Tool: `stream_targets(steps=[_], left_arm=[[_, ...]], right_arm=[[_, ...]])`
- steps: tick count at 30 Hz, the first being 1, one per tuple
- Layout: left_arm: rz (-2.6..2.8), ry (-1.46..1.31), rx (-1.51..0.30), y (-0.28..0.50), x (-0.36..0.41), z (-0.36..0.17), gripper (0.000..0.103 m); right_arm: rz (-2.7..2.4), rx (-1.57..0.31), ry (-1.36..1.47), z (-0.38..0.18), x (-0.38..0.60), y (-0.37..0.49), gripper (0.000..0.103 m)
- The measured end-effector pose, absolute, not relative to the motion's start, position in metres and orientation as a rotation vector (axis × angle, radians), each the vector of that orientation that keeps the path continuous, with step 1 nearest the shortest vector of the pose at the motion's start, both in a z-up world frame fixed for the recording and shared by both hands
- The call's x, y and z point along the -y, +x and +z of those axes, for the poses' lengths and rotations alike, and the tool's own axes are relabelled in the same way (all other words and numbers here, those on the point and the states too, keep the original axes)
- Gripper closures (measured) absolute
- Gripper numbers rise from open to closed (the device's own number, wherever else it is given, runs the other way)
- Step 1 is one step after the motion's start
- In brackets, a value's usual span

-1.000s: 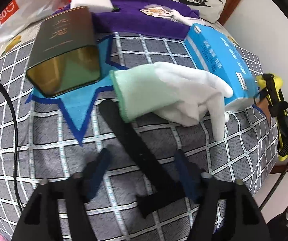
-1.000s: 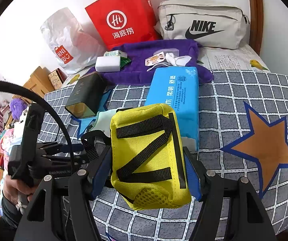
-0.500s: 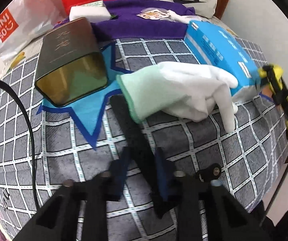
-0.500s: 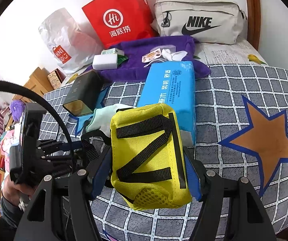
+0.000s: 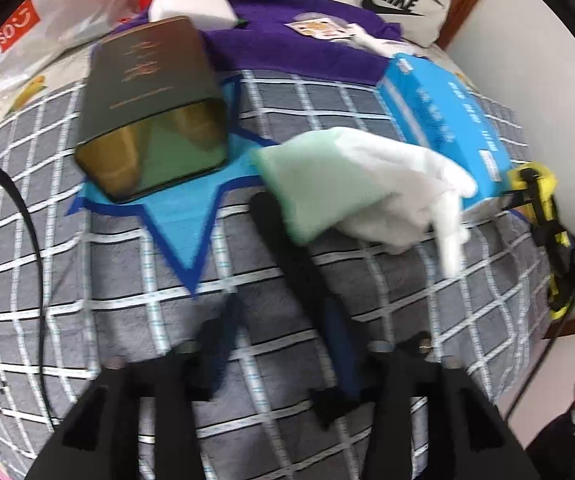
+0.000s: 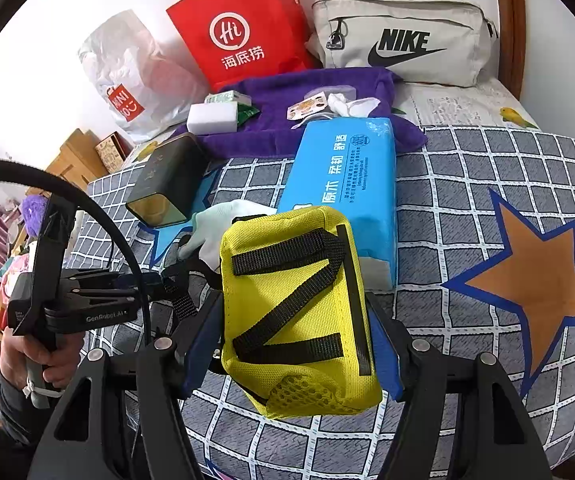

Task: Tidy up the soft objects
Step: 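Grasp the black strap with the left tool while the right tool holds the yellow pouch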

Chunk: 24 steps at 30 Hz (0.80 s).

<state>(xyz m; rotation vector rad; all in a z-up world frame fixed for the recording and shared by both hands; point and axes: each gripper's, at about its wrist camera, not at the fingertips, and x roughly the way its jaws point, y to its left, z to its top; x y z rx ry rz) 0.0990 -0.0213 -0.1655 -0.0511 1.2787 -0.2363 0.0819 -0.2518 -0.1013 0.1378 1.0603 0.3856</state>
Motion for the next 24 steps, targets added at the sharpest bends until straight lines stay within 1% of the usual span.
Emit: stream_targets(steps=[5,9,10,12,14,17,21,23,24], left_arm=[[-0.243,-0.078,-1.277,0.104,0.035,-0.167,0.054],[-0.207,0.043,-1.250,0.105,0.058,-0.171,0.055],[-0.201,0.091,-1.241,0.103,0.064,-0.172,0.057],[-0.203,0.169,-1.216,0.099,0.073,-0.173,0.065],[-0.204,0.172,-1.213,0.100,0.071,-0.172,0.073],[-0.202,0.161,-1.227,0.099,0.054,-0.169,0.073],[-0.169,0.134,-1.256,0.101,0.032,-0.169,0.070],[-0.170,0.094,-1.268,0.098,0.022,-0.167,0.054],[-0.174,0.070,-1.271,0.097,0.022,-0.167,0.053]], right_arm=[[0.386,-1.061,0.138,-0.101,0.253,0.082,0.036],[0.388,-1.067,0.135,-0.102,0.252,0.082,0.036],[0.390,-1.067,0.132,-0.102,0.252,0.082,0.036],[0.390,-1.066,0.128,-0.101,0.252,0.081,0.036],[0.390,-1.064,0.134,-0.101,0.253,0.082,0.036],[0.390,-1.062,0.131,-0.100,0.254,0.081,0.036],[0.388,-1.059,0.138,-0.100,0.256,0.081,0.036],[0.387,-1.058,0.140,-0.099,0.256,0.081,0.036],[0.388,-1.058,0.140,-0.099,0.256,0.081,0.036]])
